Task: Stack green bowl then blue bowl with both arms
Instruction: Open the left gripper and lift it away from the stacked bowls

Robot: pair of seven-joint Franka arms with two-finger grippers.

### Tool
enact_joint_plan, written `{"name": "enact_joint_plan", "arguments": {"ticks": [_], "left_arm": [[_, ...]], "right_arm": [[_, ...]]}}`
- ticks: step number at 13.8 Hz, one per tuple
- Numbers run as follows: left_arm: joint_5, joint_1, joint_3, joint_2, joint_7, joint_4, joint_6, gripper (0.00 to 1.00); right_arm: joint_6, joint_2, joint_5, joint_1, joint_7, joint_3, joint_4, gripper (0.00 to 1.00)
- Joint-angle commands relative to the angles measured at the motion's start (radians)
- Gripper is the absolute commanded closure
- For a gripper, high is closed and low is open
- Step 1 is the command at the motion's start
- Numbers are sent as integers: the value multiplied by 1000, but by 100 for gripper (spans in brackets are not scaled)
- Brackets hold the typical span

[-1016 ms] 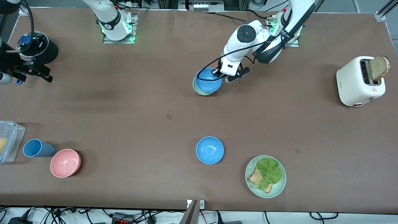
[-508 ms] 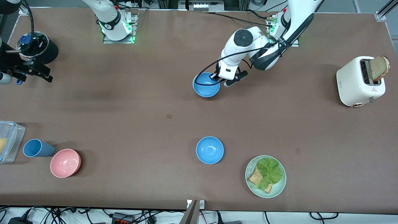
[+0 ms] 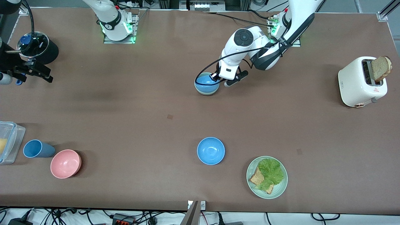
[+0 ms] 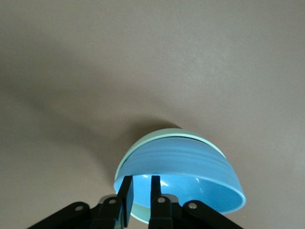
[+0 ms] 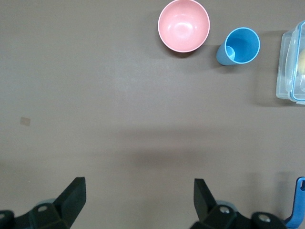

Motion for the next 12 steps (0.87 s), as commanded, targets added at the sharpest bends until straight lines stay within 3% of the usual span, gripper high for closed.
{"name": "enact_joint_plan", "arguments": {"ticks": [1,3,6,9,12], "left_arm": [[39,8,-10,-1,-19,100,-177,78],[39,8,-13,-1,-16,168,-277,78],[29,58,-21,-1,34,209,-307,79],[26,179,-113,6,128,269,-383,78],[26,182,-110,9,258,379,-510,77]], "right_arm": [[-7,1,-3,-1,-9,4,11,0],[-5,1,-3,-1,-9,4,11,0],[-5,1,-3,-1,-8,4,11,0],[-5,1,-3,-1,-8,4,11,0],[-5,2,-2,-3,-8,4,11,0]]}}
